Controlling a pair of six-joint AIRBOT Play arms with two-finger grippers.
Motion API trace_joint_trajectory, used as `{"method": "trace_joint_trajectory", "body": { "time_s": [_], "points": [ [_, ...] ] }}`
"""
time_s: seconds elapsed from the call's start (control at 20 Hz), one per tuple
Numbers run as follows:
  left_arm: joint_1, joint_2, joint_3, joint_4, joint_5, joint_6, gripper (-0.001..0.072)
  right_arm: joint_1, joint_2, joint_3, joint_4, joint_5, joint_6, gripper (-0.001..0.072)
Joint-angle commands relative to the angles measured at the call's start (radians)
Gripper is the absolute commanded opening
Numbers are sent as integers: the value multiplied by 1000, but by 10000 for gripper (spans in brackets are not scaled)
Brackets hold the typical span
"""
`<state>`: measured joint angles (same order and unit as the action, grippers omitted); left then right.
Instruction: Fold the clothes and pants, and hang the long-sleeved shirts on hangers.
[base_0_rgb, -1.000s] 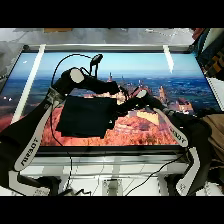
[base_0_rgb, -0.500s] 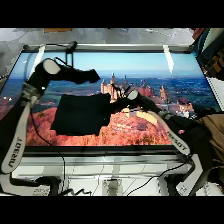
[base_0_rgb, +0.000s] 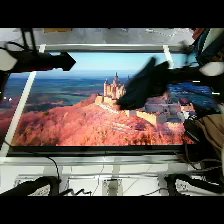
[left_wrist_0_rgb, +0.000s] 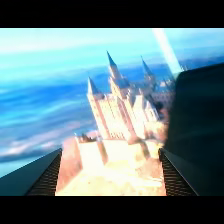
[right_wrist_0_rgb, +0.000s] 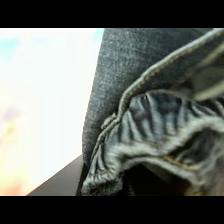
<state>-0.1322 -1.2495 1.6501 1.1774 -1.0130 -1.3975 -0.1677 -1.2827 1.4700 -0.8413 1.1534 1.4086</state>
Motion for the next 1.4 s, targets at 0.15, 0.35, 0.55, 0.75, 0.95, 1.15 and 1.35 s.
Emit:
{"method": "trace_joint_trajectory", "body": {
  "time_s": [0.15,0.35,0.55,0.75,0.95,1.15,1.35],
  "points": [
    [5,130,1,30,-2,0,702,-584,390,1,-349,215,119,33],
    [5,149,1,27,-2,0,702,-933,513,1,-528,267,118,33],
    [5,149,0,27,-2,0,702,-1172,546,1,-624,259,238,33],
    [5,149,0,27,-2,0,702,-1237,527,1,-639,252,238,33],
    [5,149,0,27,-2,0,702,-1237,501,1,-589,212,309,388],
    [5,149,0,27,-2,-1,702,-1237,483,1,-544,211,312,627],
    [5,149,0,27,-2,-1,702,-1218,449,0,-426,192,311,443]
  ]
}}
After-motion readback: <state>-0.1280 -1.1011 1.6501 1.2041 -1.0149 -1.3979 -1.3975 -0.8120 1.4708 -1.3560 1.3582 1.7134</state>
